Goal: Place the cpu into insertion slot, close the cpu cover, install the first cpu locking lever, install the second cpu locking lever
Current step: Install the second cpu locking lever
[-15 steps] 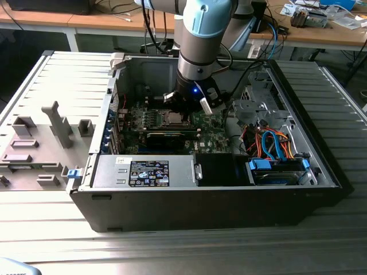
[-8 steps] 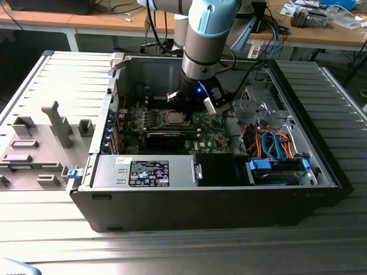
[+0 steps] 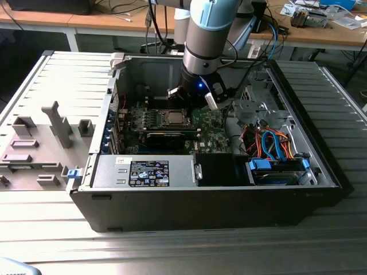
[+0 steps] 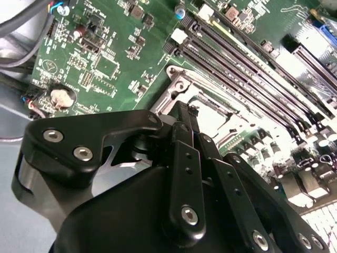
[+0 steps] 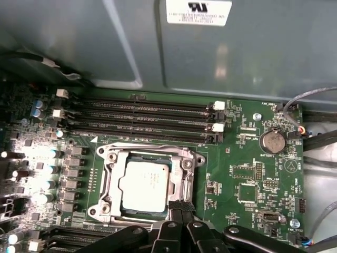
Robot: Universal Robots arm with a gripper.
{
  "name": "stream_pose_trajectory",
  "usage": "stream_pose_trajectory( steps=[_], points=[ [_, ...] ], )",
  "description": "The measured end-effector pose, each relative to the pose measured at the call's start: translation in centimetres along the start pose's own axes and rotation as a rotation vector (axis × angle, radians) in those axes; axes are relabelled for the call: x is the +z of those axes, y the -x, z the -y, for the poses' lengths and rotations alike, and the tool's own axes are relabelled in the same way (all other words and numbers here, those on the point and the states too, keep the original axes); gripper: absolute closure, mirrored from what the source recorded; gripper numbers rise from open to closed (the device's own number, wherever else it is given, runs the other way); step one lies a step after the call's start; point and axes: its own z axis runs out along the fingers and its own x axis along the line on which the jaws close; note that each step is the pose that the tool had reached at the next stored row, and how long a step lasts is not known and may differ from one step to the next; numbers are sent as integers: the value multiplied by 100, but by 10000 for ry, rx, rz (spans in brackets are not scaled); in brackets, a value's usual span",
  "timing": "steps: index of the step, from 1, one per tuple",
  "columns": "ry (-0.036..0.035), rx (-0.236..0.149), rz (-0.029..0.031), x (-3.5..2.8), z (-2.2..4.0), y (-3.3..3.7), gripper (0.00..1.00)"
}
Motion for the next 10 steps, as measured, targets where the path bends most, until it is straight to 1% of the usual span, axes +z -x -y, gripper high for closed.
stream_pose_trajectory(
  steps=[2, 5, 8, 10],
  points=[
    [-2, -4, 18, -19, -12, -21, 89],
    [-8, -18, 92, -37, -29, -92, 89],
    [-13, -27, 152, -44, -44, -155, 89],
    [-14, -31, 172, -42, -50, -188, 89]
  ],
)
